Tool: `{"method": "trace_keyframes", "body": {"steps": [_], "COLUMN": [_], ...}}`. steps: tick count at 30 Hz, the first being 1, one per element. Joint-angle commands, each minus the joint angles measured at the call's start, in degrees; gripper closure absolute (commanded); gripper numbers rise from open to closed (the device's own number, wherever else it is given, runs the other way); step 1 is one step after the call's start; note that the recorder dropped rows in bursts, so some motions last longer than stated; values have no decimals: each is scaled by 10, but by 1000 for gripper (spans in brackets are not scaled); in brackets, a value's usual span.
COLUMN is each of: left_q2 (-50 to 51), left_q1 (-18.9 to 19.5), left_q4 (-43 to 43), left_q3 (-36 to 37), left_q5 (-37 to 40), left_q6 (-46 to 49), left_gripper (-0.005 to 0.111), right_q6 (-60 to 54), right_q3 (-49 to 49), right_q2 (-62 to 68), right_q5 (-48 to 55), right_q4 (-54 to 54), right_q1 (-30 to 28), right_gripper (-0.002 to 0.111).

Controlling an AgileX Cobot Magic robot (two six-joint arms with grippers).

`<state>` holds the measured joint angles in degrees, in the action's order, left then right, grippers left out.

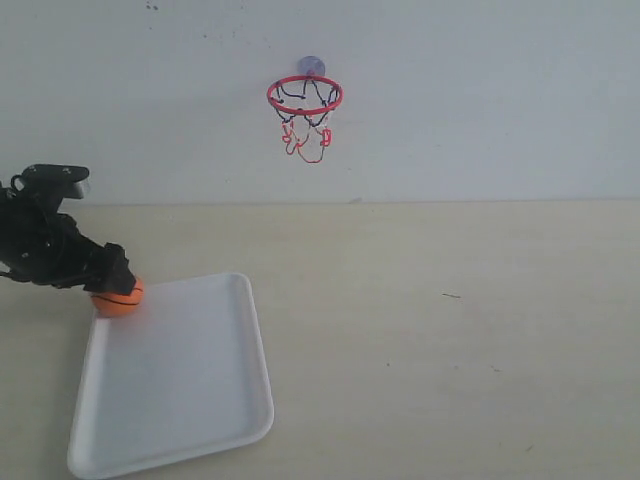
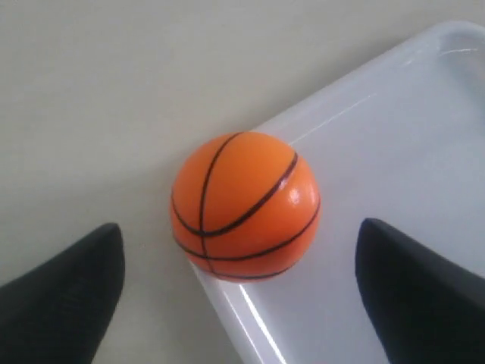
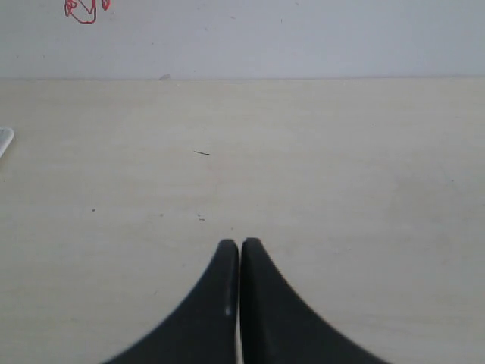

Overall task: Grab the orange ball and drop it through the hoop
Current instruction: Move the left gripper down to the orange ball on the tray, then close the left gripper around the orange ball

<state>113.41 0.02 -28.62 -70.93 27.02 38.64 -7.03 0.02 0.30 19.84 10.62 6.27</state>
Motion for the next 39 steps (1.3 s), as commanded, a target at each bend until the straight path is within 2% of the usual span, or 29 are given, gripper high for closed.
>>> {"method": "trace_keyframes", "body": {"steps": [1,6,23,29,30,37,39], "left_q2": [11,11,39,39,39,39,39], "left_q1": [-1,-1,-1,-1,-1,-1,-1], "left_q4": [-60,-64,-65,-103,-106,-106,-106], "left_q3": [-4,-4,-12,-32,-35,-41,-41], "left_q5": [-12,-33,-34,-25,-19,6,7], "left_q6": [0,4,6,6,6,6,6], "left_gripper": [29,29,29,31,34,83,91], "right_q6": [-4,-4,-4,-4,-4,-4,-4], "right_q3": [0,0,0,0,0,0,0], "right_q2": [-3,-3,-3,-3,-3,-3,-3], "right_q5": [-6,-6,-6,-6,-6,-6,-6], "right_q4": [-4,-4,-4,-4,-4,-4,-4], "right_q1": [1,1,1,1,1,1,1], "right_gripper": [109,109,109,109,109,109,109]}}
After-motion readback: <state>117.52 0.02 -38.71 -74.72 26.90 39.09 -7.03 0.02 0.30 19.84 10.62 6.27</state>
